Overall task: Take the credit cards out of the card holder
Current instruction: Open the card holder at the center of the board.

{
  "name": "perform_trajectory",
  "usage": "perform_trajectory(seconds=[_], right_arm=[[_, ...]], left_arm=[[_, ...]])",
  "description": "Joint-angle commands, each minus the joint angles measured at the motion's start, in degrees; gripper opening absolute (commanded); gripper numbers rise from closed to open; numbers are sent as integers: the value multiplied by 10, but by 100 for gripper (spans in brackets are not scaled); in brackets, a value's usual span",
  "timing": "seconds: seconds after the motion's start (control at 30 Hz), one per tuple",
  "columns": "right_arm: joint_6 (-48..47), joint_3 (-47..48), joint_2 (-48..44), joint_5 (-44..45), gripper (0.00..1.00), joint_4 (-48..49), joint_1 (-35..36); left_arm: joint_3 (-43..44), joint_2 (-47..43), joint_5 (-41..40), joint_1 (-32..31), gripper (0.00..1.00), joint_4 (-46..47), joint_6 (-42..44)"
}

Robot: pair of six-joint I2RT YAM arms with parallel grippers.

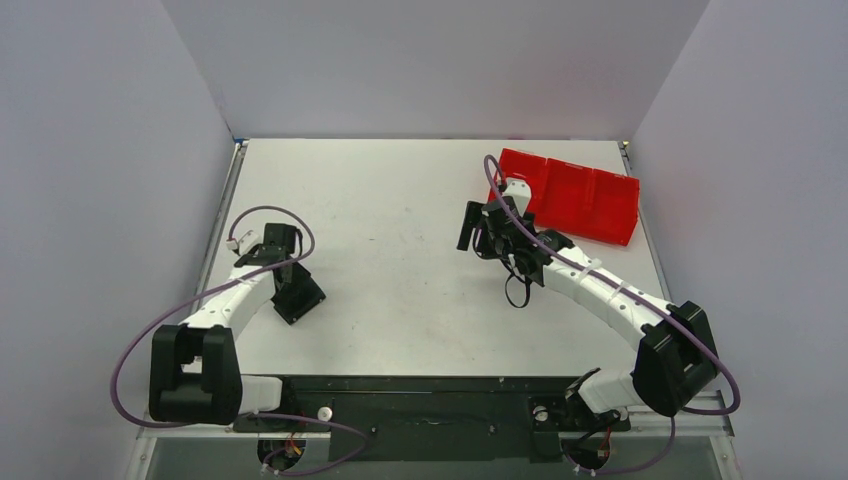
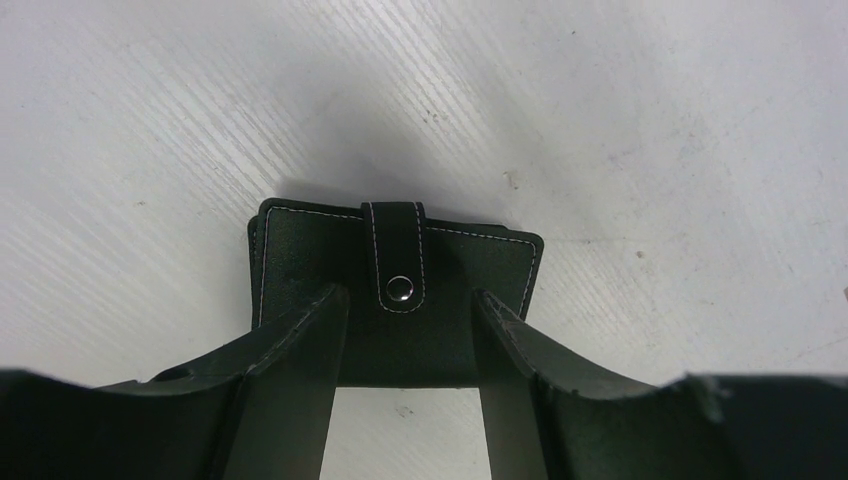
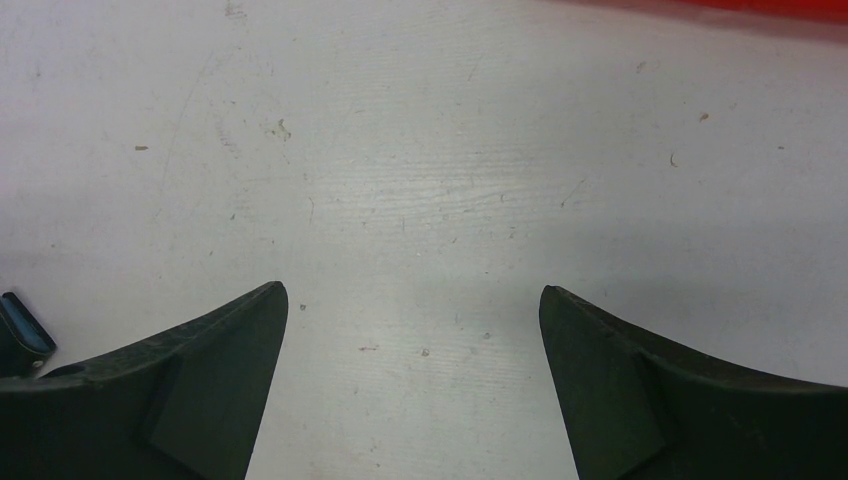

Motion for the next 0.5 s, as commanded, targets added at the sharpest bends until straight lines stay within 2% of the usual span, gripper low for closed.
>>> perform_trajectory(seconds=[0.0,0.17,0.3,0.43,0.47], right_arm=[[2,-5,-17,0,92,19,-7],[1,-10,-20,0,92,19,-7],[2,-14,-22,0,92,19,-7],[2,-20,-25,0,92,19,-7],[3,-22,-25,-2,92,19,-7]], left_arm=[[24,13,-35,-4,46,-10,-14],[15,33,-39,-3,44,12,-15],[8,53,-25,-2,38,31,-12],[1,50,-7,-5,20,38,-10],[-3,44,-1,-9,11,39,-12]])
